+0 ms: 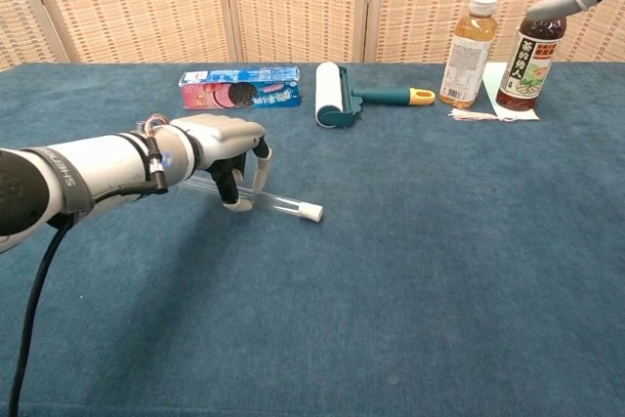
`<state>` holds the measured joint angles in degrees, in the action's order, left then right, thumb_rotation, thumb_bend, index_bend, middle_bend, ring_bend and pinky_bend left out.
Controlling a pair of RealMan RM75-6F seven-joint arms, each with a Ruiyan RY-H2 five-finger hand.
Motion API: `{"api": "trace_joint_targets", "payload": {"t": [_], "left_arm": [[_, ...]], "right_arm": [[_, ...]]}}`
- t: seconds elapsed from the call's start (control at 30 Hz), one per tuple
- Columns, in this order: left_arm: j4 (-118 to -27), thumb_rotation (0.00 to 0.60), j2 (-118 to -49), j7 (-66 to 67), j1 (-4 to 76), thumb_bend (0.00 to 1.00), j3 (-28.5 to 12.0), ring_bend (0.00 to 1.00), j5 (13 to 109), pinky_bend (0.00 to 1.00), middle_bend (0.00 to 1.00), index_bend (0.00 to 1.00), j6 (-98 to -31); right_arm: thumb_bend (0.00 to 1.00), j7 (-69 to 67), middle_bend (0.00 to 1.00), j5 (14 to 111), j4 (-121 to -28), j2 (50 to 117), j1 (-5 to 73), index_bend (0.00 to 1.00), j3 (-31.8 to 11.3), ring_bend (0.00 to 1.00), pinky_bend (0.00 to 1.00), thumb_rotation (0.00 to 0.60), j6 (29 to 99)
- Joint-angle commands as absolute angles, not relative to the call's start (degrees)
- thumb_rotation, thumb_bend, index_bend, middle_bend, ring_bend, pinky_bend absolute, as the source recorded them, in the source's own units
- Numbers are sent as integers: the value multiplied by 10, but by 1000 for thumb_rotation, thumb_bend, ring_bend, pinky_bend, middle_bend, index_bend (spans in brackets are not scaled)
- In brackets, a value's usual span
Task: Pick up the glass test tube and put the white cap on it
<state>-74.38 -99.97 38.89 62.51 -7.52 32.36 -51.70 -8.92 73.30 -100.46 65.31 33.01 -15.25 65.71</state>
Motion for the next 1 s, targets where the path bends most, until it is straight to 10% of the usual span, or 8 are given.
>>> {"api": "trace_joint_targets", "payload": {"t": [0.03, 0.67, 0.83, 1.0], "left_arm": [[-750, 600, -997, 394, 623, 439, -76, 1000, 320, 1000, 1000, 466, -517], [-1008, 600, -791, 322, 529, 418, -113, 1000, 381, 1000, 967, 294, -648], [-1041, 600, -731, 269, 455, 417, -85, 887, 474, 1000, 821, 321, -726], [-1034, 600, -698, 235, 382, 417, -44, 721, 555, 874, 706, 347, -796]], "right_arm": [[82, -93, 1000, 734, -1003, 654, 330, 487, -154, 1000, 1000, 600, 656], [170, -60, 964, 719, -1011, 588, 281, 487, -128, 999, 1000, 600, 661], [459, -53, 746, 722, -1012, 564, 252, 487, -103, 813, 988, 600, 666], [489, -38, 580, 733, -1003, 550, 223, 487, -77, 588, 801, 600, 679]]}}
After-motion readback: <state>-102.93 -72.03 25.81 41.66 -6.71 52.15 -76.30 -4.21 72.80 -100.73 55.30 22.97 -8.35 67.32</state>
